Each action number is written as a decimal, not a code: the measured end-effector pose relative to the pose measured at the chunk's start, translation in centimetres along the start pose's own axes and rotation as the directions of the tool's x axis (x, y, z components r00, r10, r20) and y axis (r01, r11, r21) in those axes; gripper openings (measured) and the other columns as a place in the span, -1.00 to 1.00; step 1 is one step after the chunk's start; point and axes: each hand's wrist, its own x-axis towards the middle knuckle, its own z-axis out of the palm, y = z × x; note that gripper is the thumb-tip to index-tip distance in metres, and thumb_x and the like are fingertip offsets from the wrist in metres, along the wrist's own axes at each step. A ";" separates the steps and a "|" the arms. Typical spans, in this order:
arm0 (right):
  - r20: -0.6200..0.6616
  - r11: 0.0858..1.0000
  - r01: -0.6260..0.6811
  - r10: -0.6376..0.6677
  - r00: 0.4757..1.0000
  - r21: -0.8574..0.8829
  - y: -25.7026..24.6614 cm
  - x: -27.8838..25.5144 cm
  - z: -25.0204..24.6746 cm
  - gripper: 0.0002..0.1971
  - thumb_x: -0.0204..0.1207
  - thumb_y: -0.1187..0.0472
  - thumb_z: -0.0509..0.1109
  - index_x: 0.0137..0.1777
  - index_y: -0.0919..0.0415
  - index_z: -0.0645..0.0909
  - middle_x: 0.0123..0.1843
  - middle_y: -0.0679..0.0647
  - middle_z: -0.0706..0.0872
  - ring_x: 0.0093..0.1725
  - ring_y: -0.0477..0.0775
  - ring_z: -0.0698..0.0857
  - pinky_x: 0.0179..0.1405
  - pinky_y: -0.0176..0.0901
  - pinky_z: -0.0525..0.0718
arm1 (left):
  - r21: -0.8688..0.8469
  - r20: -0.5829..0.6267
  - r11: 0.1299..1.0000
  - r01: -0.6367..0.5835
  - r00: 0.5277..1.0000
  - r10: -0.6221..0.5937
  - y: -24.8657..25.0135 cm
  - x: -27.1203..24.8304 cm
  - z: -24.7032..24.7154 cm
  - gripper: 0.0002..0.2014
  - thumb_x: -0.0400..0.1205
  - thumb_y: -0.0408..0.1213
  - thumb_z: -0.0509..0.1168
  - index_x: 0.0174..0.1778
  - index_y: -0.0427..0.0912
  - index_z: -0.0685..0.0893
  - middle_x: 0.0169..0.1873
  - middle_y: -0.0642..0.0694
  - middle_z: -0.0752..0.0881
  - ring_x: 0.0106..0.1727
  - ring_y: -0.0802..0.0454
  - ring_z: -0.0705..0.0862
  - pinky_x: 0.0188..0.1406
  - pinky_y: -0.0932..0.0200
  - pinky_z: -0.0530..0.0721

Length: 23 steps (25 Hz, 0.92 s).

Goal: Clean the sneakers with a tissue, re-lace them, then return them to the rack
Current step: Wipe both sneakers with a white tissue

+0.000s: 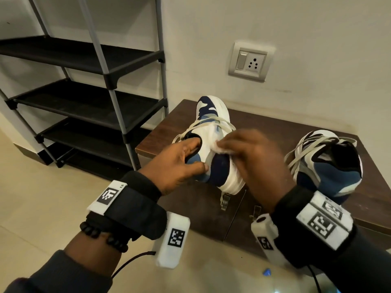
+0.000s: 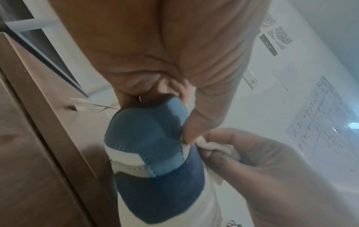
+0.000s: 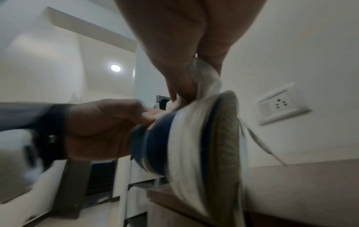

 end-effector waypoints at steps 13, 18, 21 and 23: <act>0.075 0.935 -0.337 0.330 0.941 0.113 1.1 -1.4 0.6 -0.63 0.62 0.20 0.27 0.42 0.00 0.53 0.19 -0.02 0.67 0.13 -0.04 0.62 0.10 -0.20 0.60 | 0.889 -0.193 0.442 0.121 0.974 0.122 3.7 0.4 1.6 -0.59 0.46 0.34 0.28 -0.08 0.07 0.62 -0.23 0.09 0.70 -0.12 0.07 0.63 -0.27 0.27 0.33; 0.195 0.797 -0.511 0.472 0.860 0.322 0.8 -1.2 0.6 -0.65 0.59 0.22 0.30 0.37 0.04 0.58 0.26 -0.01 0.70 0.12 -0.09 0.62 0.05 -0.33 0.47 | 0.889 -0.272 0.413 0.200 0.954 0.124 2.8 1.4 3.3 -0.52 0.47 0.28 0.33 0.15 0.03 0.58 -0.02 0.07 0.72 0.03 0.04 0.63 0.03 0.13 0.38; 0.273 0.779 -0.529 0.457 0.847 0.336 1.3 -0.8 1.0 -0.65 0.59 0.30 0.26 0.36 0.16 0.59 0.25 0.08 0.70 0.09 -0.05 0.62 0.04 -0.28 0.55 | 0.876 -0.308 0.419 0.238 0.946 0.106 3.3 1.5 3.7 -0.51 0.49 0.28 0.32 0.15 0.00 0.56 -0.05 0.05 0.72 0.00 0.02 0.64 0.01 0.13 0.37; 0.255 0.778 -0.541 0.479 0.840 0.320 2.2 -0.1 1.7 -0.62 0.59 0.29 0.24 0.40 0.15 0.55 0.26 0.13 0.69 0.12 0.03 0.66 0.12 -0.16 0.62 | 0.893 -0.272 0.403 0.200 0.953 0.131 3.7 1.5 3.7 -0.65 0.58 0.13 0.31 0.17 0.04 0.54 0.01 0.04 0.72 0.02 0.01 0.64 -0.10 0.19 0.32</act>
